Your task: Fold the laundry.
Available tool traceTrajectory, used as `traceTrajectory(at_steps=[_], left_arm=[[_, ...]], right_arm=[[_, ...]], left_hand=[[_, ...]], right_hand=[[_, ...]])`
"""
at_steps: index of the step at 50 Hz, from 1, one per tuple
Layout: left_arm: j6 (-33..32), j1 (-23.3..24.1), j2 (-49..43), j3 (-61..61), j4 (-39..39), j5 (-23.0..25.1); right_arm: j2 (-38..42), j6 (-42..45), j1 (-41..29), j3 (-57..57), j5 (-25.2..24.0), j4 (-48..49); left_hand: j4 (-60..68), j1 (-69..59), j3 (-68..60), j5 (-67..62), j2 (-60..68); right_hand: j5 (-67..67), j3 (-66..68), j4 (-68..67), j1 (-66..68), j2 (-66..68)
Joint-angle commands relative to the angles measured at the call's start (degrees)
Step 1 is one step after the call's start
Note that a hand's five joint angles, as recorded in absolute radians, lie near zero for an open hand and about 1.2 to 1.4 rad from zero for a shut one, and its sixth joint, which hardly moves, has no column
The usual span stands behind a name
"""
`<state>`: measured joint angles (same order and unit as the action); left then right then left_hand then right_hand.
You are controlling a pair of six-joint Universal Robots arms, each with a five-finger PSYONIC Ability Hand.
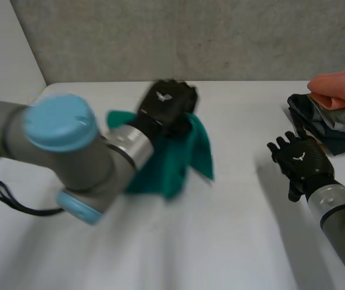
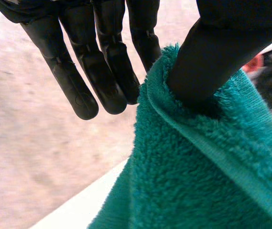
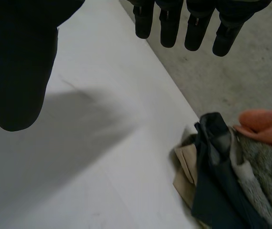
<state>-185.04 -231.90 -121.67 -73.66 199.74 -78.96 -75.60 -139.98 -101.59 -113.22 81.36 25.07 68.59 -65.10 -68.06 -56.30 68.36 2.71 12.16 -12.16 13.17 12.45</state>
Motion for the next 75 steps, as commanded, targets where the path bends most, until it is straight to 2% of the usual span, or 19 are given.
traceTrajectory(at_steps=[1,4,8,14,21,27,34,39,44,47,48,50,53,59,63,69,72,73,75], left_arm=[[-3.1,5.1,-8.1,4.2,-1.2,-5.5],[-5.5,5.1,-7.4,3.8,-1.7,-5.7],[-8.0,5.0,-2.4,-0.3,-3.6,-5.7],[-8.9,2.8,8.5,-8.6,-5.1,-5.6],[-11.1,-6.5,16.7,-18.4,-5.2,-5.1],[-22.8,-16.3,13.0,-22.8,-5.9,-4.8],[-36.6,-23.2,3.8,-21.5,-5.9,-4.8],[-36.6,-23.6,-2.2,-17.1,-5.2,-2.7],[-34.7,-23.3,-5.6,-14.5,-5.1,0.7],[-32.8,-22.6,-6.3,-13.4,-5.2,1.0],[-32.2,-22.5,-6.3,-12.9,-5.4,0.9],[-30.4,-21.9,-6.3,-11.6,-5.6,0.6],[-28.0,-21.8,-6.1,-10.5,-5.7,-0.7],[-25.5,-21.1,-3.4,-8.5,-5.5,-6.4],[-25.0,-19.8,0.3,-6.9,-5.3,-6.8],[-25.2,-17.5,1.9,-3.3,-4.8,-6.8],[-25.3,-17.2,2.8,-2.0,-4.2,-6.9],[-25.3,-17.4,3.7,-1.4,-3.7,-6.9],[-25.5,-17.5,4.2,-0.9,-3.2,-6.8]], right_arm=[[0.1,-3.4,1.3,0.3,1.4,-0.5],[0.1,-5.1,1.5,0.3,1.3,-0.9],[0.0,-6.7,1.4,0.6,1.3,-1.3],[-1.1,-7.8,1.1,2.0,1.3,-4.4],[-4.1,-15.1,-0.5,6.3,0.0,-16.5],[-3.8,-18.1,-4.3,10.8,-4.6,-28.4],[2.0,-17.3,-9.9,11.8,-4.7,-18.1],[6.7,-14.1,-15.7,12.6,-3.8,-8.6],[13.2,-9.1,-18.2,15.3,-0.3,-2.8],[15.8,-7.9,-18.6,17.4,2.0,-2.7],[16.2,-7.9,-18.6,17.9,2.2,-2.7],[16.6,-7.9,-18.2,19.1,2.8,-2.8],[15.8,-7.9,-18.1,18.9,3.3,-2.7],[7.8,-5.9,-17.5,16.1,2.9,-4.8],[-2.0,-0.7,-15.7,13.1,1.4,-14.0],[-6.5,2.7,-16.8,11.9,-2.3,-42.9],[-6.4,-0.4,-22.5,13.0,-5.4,-53.3],[-6.7,-1.3,-23.4,13.6,-6.1,-54.4],[-6.3,-2.7,-25.5,15.3,-7.6,-55.0]], left_hand=[[-11.9,8.4,11.4,9.6,-11.7],[-39.4,35.9,38.9,37.1,-39.2],[-51.6,48.1,51.1,49.3,-51.4],[-54.5,51.0,54.0,52.2,-54.3],[-53.3,49.8,52.8,51.0,-53.1],[-52.2,48.7,51.6,49.9,-51.9],[-51.5,48.0,51.0,49.2,-51.3],[-51.0,47.5,50.4,48.7,-50.7],[-43.1,39.6,42.6,40.8,-42.9],[-23.3,19.8,22.8,21.0,-23.1],[-15.4,11.9,14.9,13.1,-15.2],[8.5,-12.0,-9.0,-10.8,8.7],[11.4,-14.9,-11.9,-13.7,11.6],[11.4,-14.9,-11.9,-13.7,11.6],[11.4,-14.9,-11.9,-13.7,11.6],[11.4,-14.9,-11.9,-13.7,11.6],[11.4,-14.9,-11.9,-13.7,11.6],[11.4,-14.9,-11.9,-13.7,11.6],[11.4,-14.9,-11.9,-13.7,11.6]], right_hand=[[-2.7,-2.2,2.2,-3.2,-2.4],[-2.7,-2.2,2.2,-3.2,-2.4],[-2.7,-2.2,2.2,-3.2,-2.4],[-2.7,-2.2,2.2,-3.2,-2.4],[-2.7,-2.2,2.2,-3.2,-2.4],[-2.7,-2.2,2.2,-3.2,-2.4],[-2.7,-2.2,2.2,-3.2,-2.4],[-2.7,-2.2,2.2,-3.2,-2.4],[-2.7,-2.2,2.2,-3.2,-2.4],[6.9,7.5,-7.5,6.5,7.2],[12.1,12.7,-12.7,11.7,12.4],[34.1,34.7,-34.7,33.7,34.4],[67.2,67.7,-67.7,66.7,67.4],[67.3,67.8,-67.8,66.8,67.6],[67.3,67.8,-67.8,66.8,67.6],[67.3,67.8,-67.8,66.8,67.6],[67.3,67.8,-67.8,66.8,67.6],[58.4,58.9,-58.9,57.9,58.6],[28.1,28.7,-28.7,27.7,28.4]])
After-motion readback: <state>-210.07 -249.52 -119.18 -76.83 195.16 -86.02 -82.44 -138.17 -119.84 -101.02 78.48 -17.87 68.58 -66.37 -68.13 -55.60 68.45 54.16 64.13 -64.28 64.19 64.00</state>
